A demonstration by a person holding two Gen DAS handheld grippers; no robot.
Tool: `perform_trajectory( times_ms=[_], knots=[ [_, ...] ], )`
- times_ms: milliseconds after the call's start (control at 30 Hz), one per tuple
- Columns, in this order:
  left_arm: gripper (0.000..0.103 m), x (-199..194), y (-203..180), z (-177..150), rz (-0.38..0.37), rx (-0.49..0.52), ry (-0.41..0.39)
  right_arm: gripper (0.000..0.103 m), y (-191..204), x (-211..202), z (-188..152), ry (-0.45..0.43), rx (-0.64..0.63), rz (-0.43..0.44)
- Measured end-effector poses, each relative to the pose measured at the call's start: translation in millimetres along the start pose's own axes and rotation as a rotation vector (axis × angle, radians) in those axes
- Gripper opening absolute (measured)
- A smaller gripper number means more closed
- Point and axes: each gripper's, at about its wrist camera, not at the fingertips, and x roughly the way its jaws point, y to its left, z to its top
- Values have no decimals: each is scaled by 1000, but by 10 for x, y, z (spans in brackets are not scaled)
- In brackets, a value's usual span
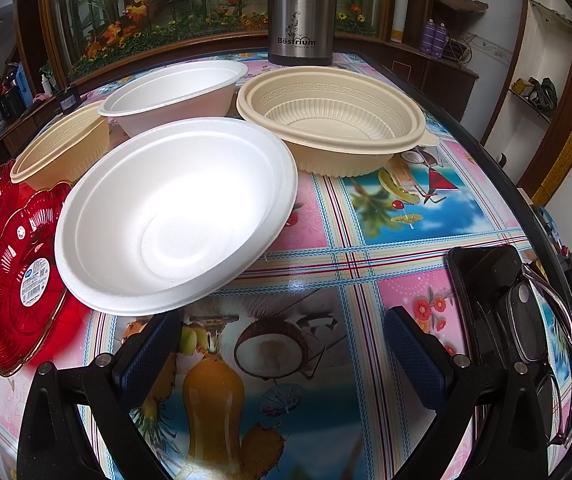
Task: Organize plates and bowls
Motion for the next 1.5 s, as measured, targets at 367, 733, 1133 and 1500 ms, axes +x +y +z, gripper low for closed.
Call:
perform_trajectory(
  times_ms=[367,733,1133,1500],
  knots=[
    [103,-31,-3,-16,-17,19,44,102,40,-50,-43,43,-4,6],
    [103,-746,161,-298,-175,27,-18,102,-12,-297,-335,92,-78,167],
    [103,-1238,753,-286,-166,-101,-115,95,218,-1283,-146,-104,-135,450],
    [87,-1338,1081,-64,-183,-165,-152,43,974,-1274,110,-40,-199,634]
  ],
)
